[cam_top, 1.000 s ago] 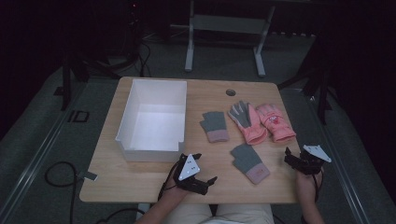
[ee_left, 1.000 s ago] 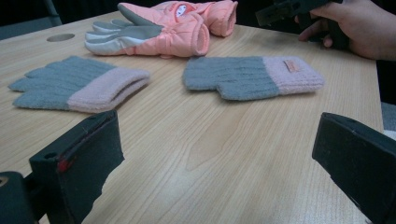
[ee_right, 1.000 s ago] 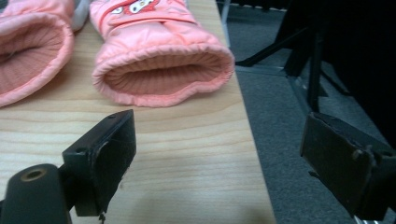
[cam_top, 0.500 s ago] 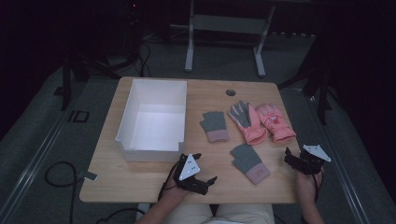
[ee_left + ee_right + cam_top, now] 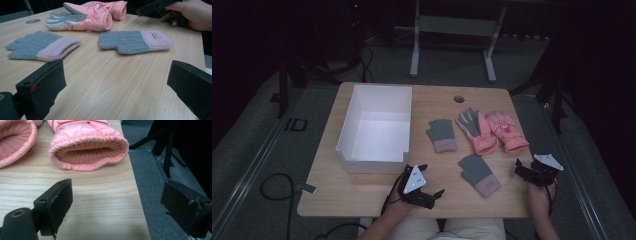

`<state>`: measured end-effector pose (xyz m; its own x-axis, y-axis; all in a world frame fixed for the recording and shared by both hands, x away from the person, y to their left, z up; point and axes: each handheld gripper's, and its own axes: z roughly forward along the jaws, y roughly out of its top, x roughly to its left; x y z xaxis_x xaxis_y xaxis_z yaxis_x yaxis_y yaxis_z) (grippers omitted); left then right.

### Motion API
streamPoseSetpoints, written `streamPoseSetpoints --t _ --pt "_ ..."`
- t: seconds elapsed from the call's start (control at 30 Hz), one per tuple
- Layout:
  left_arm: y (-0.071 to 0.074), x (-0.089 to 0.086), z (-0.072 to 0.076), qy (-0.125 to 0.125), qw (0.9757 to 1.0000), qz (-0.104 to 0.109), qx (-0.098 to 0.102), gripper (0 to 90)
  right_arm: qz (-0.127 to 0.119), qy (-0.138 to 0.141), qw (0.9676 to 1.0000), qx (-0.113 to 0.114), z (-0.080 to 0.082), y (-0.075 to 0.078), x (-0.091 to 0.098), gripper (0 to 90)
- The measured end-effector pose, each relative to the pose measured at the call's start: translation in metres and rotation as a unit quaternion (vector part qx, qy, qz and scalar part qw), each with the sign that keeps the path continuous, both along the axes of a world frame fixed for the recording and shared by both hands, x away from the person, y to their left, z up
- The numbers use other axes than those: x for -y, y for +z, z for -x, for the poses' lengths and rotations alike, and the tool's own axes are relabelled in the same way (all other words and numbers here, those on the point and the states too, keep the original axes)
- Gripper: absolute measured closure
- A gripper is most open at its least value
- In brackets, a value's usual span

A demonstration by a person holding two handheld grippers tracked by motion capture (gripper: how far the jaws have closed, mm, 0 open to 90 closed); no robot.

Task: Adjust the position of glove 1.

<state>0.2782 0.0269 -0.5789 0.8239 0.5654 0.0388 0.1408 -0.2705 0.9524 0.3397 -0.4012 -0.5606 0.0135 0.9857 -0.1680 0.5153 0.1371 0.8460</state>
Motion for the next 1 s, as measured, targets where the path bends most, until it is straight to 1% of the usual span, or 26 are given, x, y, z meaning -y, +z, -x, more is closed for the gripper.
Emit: streamPoseSetpoints --t 0.03,0.07,0.1,0.17,0.2,0.23,0.27,0.33,0.37,0.4,0.43,0.5,0.53,0.57,0.6,0.63,0.67,0.7,0.73,0.77,0.8,0.83,0.87,0.9,0.93,1.0 --pt "0.0 0.0 0.0 0.0 1.0 0.0 0.0 1.3 -0.005 -0.001 1.0 -0.005 0.001 0.002 -0.001 10.5" --pt "0.0 0.0 0.0 0.0 1.0 -0.001 0.0 1.3 -0.005 -0.001 1.0 -0.005 0.001 0.002 -0.001 10.5" --pt "0.0 0.0 0.0 -0.001 1.0 0.0 0.001 1.3 -0.005 -0.002 0.9999 -0.01 0.001 0.005 -0.004 10.5" --pt "0.0 0.0 0.0 -0.001 1.0 0.0 0.0 1.2 -0.007 0.001 1.0 -0.003 0.002 0.011 -0.007 10.5" --pt "0.0 0.0 0.0 -0.001 1.0 0.0 0.0 1.3 -0.007 0.001 1.0 -0.003 0.002 0.011 -0.007 10.5" --pt "0.0 0.0 0.0 -0.002 1.0 -0.001 -0.001 1.2 -0.013 0.004 0.9999 0.006 0.002 0.018 -0.009 10.5" --pt "0.0 0.0 0.0 -0.002 1.0 -0.001 -0.001 1.2 -0.013 0.004 0.9999 0.006 0.002 0.018 -0.009 10.5" --pt "0.0 0.0 0.0 -0.001 1.0 0.001 -0.001 1.2 -0.014 0.006 0.9998 0.014 0.0 0.025 -0.012 10.5" --pt "0.0 0.0 0.0 -0.001 1.0 0.002 -0.001 1.2 -0.017 0.01 0.9996 0.021 -0.002 0.032 -0.016 10.5" --pt "0.0 0.0 0.0 -0.001 1.0 0.001 -0.001 1.2 -0.017 0.01 0.9996 0.021 -0.002 0.032 -0.016 10.5" --pt "0.0 0.0 0.0 -0.001 1.0 0.001 -0.001 1.3 -0.018 0.011 0.9995 0.023 -0.005 0.037 -0.02 10.5" --pt "0.0 0.0 0.0 -0.002 1.0 0.002 -0.001 1.3 -0.017 0.013 0.9994 0.026 -0.009 0.042 -0.024 10.5" --pt "0.0 0.0 0.0 -0.003 1.0 0.004 -0.001 1.3 -0.017 0.013 0.9994 0.026 -0.009 0.042 -0.024 10.5" --pt "0.0 0.0 0.0 -0.004 1.0 0.004 -0.003 1.2 -0.008 0.013 0.9994 0.031 -0.012 0.047 -0.03 10.6" --pt "0.0 0.0 0.0 -0.004 1.0 0.003 -0.003 1.2 -0.008 0.013 0.9994 0.031 -0.012 0.047 -0.03 10.6" --pt "0.0 0.0 0.0 -0.004 1.0 0.004 -0.003 1.2 -0.01 0.02 0.9993 0.03 -0.016 0.051 -0.036 14.9" --pt "0.0 0.0 0.0 -0.004 1.0 0.004 -0.003 1.2 -0.01 0.02 0.9993 0.03 -0.016 0.051 -0.036 14.9" --pt "0.0 0.0 0.0 -0.005 1.0 0.005 -0.002 1.2 -0.03 0.047 0.9985 0.004 -0.023 0.053 -0.04 13.7" --pt "0.0 0.0 0.0 -0.004 1.0 0.004 -0.002 1.2 -0.03 0.047 0.9985 0.004 -0.023 0.053 -0.04 13.7" --pt "0.0 0.0 0.0 -0.004 1.0 0.002 -0.003 1.2 -0.037 0.049 0.9981 -0.005 -0.027 0.054 -0.046 14.3" --pt "0.0 0.0 0.0 -0.004 1.0 0.002 -0.003 1.2 -0.037 0.049 0.9981 -0.005 -0.027 0.054 -0.046 14.3" --pt "0.0 0.0 0.0 -0.004 1.0 0.002 -0.003 1.2 -0.049 0.059 0.997 -0.007 -0.03 0.056 -0.052 13.7" --pt "0.0 0.0 0.0 -0.004 1.0 0.003 -0.002 1.2 -0.049 0.059 0.997 -0.007 -0.03 0.056 -0.052 13.7" --pt "0.0 0.0 0.0 -0.004 1.0 0.004 -0.003 1.2 -0.058 0.056 0.9967 -0.001 -0.032 0.058 -0.057 13.0" --pt "0.0 0.0 0.0 -0.004 1.0 0.004 -0.003 1.2 -0.058 0.056 0.9967 -0.001 -0.032 0.058 -0.057 13.0" --pt "0.0 0.0 0.0 -0.005 1.0 0.002 -0.004 1.2 -0.066 0.055 0.9963 0.008 -0.034 0.063 -0.067 12.7"
